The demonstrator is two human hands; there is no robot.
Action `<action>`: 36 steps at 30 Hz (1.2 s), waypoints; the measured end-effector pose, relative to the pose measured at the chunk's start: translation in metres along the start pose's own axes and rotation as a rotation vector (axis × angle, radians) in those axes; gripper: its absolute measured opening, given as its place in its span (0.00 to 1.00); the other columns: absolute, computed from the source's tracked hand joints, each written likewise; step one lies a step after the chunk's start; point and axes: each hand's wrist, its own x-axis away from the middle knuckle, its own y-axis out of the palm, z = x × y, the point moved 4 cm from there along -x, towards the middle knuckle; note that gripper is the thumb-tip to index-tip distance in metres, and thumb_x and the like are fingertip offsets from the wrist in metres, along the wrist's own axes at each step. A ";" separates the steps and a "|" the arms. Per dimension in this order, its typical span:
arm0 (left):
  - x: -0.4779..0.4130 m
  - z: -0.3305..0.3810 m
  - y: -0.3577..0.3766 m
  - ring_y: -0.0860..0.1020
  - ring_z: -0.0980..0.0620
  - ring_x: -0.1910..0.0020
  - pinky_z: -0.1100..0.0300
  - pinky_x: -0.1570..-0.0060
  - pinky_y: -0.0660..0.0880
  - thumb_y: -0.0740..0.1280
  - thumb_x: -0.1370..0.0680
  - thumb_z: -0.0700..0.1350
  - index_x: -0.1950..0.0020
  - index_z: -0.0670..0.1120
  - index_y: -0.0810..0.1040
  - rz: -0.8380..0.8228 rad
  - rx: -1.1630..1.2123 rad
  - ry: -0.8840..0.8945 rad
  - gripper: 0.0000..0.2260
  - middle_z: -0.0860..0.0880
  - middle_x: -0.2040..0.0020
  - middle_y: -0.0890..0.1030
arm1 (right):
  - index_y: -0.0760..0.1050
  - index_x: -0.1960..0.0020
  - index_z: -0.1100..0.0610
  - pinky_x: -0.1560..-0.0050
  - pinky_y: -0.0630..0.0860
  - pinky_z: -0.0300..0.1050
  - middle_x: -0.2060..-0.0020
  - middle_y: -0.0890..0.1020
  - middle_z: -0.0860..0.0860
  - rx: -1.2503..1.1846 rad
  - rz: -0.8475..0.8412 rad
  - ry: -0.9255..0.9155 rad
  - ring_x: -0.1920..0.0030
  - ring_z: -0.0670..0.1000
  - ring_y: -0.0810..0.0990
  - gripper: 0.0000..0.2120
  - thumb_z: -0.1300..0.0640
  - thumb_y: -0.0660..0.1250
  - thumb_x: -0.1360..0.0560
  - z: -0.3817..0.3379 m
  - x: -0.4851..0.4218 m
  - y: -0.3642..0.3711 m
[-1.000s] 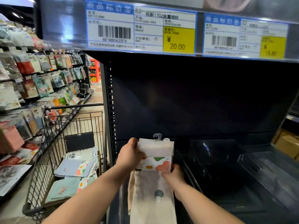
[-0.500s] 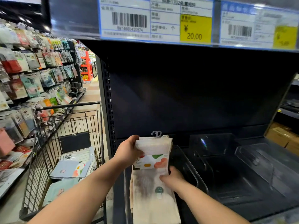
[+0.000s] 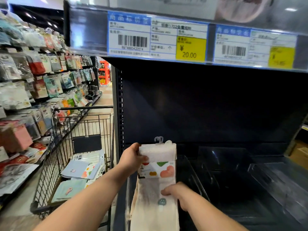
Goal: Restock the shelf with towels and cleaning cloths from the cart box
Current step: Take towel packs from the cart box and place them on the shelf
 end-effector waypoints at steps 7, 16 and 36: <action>0.004 0.006 0.008 0.79 0.52 0.54 0.57 0.55 0.79 0.70 0.26 0.38 0.46 0.47 0.71 0.067 -0.113 -0.014 0.12 0.50 0.52 0.78 | 0.69 0.33 0.59 0.57 0.73 0.39 0.43 0.79 0.56 0.146 0.072 -0.098 0.46 0.53 0.80 0.27 0.55 0.72 0.29 0.000 0.001 -0.006; 0.018 0.009 0.018 0.73 0.43 0.39 0.47 0.41 0.74 0.64 0.23 0.46 0.30 0.46 0.63 0.164 -0.331 0.057 0.22 0.44 0.35 0.70 | 0.33 0.23 0.51 0.31 0.66 0.50 0.23 0.48 0.55 0.482 0.182 -0.222 0.26 0.57 0.59 0.48 0.56 0.67 0.26 0.001 0.021 -0.006; 0.163 -0.026 -0.110 0.67 0.44 0.32 0.47 0.34 0.65 0.60 0.25 0.63 0.29 0.49 0.64 0.294 -1.125 -0.154 0.29 0.47 0.32 0.70 | 0.55 0.25 0.51 0.26 0.47 0.60 0.25 0.57 0.51 1.208 0.087 -0.985 0.23 0.57 0.48 0.28 0.46 0.57 0.22 -0.089 0.135 0.085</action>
